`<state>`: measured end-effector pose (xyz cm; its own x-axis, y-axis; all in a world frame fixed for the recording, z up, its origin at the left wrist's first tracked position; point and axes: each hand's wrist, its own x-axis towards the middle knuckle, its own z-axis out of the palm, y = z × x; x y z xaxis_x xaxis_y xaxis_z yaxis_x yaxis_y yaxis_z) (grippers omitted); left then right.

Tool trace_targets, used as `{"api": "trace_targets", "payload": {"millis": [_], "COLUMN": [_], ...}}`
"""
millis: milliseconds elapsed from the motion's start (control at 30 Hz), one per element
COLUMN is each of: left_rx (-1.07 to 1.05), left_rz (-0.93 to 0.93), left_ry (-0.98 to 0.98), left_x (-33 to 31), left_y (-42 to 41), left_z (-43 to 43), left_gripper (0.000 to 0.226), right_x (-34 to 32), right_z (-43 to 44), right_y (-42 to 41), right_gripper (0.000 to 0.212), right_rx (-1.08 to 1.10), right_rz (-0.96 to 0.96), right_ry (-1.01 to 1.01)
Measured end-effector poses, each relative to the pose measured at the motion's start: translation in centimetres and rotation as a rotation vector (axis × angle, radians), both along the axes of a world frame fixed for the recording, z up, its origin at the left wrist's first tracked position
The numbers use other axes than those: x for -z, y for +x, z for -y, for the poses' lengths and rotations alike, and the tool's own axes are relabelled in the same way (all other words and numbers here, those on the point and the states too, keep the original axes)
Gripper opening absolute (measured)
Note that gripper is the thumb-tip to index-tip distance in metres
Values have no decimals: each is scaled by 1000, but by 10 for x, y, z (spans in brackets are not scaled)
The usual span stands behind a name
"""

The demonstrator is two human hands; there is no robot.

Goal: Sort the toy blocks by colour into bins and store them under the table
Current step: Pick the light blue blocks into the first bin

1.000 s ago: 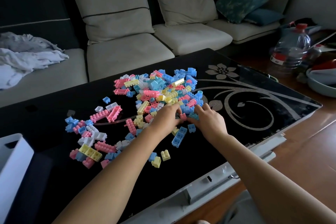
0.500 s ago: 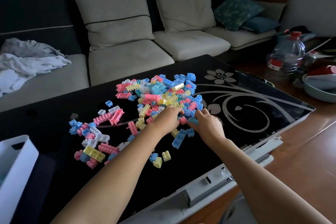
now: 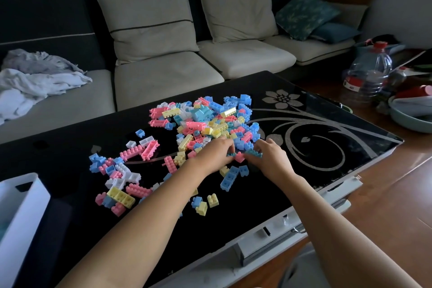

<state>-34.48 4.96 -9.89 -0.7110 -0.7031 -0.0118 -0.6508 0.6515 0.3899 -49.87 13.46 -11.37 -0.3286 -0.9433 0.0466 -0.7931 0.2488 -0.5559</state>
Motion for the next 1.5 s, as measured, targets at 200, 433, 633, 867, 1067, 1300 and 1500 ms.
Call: {"api": "trace_targets", "payload": {"millis": [200, 433, 633, 867, 1067, 1300, 1500], "left_rx": [-59, -37, -48, -144, -87, -126, -299], "left_rz": [-18, -4, -28, -222, -82, -216, -542], "left_ry": [15, 64, 142, 255, 206, 164, 431], "left_x": [4, -4, -2, -3, -1, 2, -10], "left_y": [3, 2, 8, 10, 9, 13, 26], "left_z": [-2, -3, 0, 3, 5, 7, 14], "left_gripper": [19, 17, 15, 9, 14, 10, 10], "right_x": [-2, -7, -12, -26, -30, -26, -28], "right_z": [0, 5, 8, 4, 6, 9, 12], "right_y": [-5, -2, 2, 3, 4, 8, 23], "right_gripper": [36, 33, 35, 33, 26, 29, 29], "right_rx": [66, 91, 117, 151, 215, 225, 126], "right_rz": [135, 276, 492, 1331, 1700, 1774, 1869], "right_ry": [-47, -90, -129, -105, -116, -101, -77]}}
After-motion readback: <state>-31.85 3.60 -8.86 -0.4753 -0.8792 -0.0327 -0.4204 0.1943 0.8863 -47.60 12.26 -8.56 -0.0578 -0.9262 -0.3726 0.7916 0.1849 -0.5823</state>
